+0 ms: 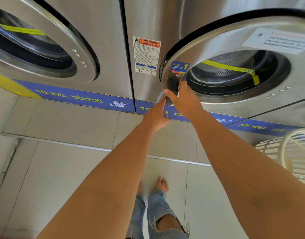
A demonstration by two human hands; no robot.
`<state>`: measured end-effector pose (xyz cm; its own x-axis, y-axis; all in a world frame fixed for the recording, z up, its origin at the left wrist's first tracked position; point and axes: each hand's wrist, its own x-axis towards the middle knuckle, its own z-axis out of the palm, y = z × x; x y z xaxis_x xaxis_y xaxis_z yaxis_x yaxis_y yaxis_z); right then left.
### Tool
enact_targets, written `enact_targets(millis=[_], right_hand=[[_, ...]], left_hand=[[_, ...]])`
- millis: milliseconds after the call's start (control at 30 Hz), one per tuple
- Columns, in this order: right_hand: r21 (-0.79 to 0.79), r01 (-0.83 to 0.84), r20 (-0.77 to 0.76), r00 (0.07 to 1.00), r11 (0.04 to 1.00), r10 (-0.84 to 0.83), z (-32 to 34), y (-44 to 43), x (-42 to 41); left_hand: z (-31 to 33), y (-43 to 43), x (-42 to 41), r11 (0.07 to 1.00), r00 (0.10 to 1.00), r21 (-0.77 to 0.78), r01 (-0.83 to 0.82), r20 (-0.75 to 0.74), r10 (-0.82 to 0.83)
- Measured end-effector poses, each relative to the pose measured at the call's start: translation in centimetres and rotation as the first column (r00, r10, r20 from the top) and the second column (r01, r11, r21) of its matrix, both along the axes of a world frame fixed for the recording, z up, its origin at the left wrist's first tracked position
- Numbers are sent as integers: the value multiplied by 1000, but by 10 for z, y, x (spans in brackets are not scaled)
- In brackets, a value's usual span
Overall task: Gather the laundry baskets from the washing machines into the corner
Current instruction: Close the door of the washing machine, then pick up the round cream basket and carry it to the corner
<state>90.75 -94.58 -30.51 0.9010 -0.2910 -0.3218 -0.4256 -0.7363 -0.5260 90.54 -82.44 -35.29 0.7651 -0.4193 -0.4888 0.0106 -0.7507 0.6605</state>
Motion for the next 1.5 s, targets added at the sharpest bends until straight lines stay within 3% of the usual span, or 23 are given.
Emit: enact_targets(millis=[367, 700, 1200, 1500], right_hand=[[-107, 76, -87, 992, 991, -86, 5, -27, -139], [-110, 195, -127, 970, 975, -208, 6, -41, -287], [-93, 389, -180, 899, 916, -400, 4, -202, -529], [-59, 549, -204, 811, 834, -548, -9, -310, -580]], left_hand=[[30, 18, -41, 985, 969, 160, 60, 229, -97], [34, -4, -147, 898, 912, 329, 292, 186, -365], [30, -191, -350, 852, 863, 322, 413, 160, -479], [19, -310, -392, 824, 836, 303, 478, 130, -533]])
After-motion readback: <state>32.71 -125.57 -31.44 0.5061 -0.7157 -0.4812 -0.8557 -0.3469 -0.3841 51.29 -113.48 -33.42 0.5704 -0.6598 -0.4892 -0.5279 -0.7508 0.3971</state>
